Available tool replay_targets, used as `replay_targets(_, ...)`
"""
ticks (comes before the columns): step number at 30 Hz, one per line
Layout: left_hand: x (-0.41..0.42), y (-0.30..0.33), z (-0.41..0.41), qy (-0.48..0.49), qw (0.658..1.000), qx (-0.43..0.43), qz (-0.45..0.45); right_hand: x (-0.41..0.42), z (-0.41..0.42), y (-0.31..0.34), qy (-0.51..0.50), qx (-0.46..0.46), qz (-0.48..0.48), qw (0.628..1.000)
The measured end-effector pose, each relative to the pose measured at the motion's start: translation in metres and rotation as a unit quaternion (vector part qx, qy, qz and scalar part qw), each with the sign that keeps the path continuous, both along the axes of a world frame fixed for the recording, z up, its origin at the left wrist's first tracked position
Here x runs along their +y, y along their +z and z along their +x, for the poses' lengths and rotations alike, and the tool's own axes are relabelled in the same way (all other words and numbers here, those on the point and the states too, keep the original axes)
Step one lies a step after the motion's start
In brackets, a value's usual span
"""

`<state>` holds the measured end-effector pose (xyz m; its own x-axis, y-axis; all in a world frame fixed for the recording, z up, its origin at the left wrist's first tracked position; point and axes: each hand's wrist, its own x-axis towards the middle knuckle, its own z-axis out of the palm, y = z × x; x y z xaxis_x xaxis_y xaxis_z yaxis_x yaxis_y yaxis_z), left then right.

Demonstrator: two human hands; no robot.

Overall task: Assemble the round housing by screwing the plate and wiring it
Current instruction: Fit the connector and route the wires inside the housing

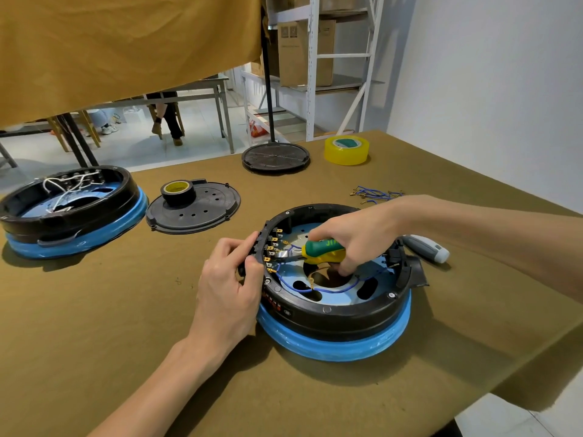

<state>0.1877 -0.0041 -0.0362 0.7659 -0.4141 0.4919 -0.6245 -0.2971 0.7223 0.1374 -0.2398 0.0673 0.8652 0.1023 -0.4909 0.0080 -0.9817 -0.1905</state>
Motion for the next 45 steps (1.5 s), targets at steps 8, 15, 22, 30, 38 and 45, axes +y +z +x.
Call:
replay_targets(8, 0.000, 0.000, 0.000, 0.002, 1.000, -0.003, 0.001, 0.000, 0.003, -0.003, -0.004, -0.007, 0.015, 1.000)
replay_targets(15, 0.000, 0.000, 0.000, 0.003, 1.000, -0.002, 0.006, 0.006, -0.001, -0.003, 0.027, -0.029, -0.005, 0.999)
replay_targets(22, 0.000, -0.001, 0.000, 0.001, 1.000, -0.018, 0.008, 0.011, -0.006, -0.002, 0.046, -0.038, -0.022, 0.998)
replay_targets(30, 0.001, -0.002, 0.001, 0.001, 1.000, -0.012, 0.013, 0.017, -0.010, 0.006, 0.023, -0.019, 0.004, 1.000)
replay_targets(38, 0.001, -0.002, 0.003, -0.003, 1.000, -0.008, 0.005, 0.021, -0.035, 0.025, -0.013, -0.064, -0.033, 0.997)
replay_targets(45, 0.001, -0.004, 0.004, -0.010, 1.000, -0.013, -0.005, -0.011, -0.060, 0.032, -0.160, -0.299, 0.047, 0.939)
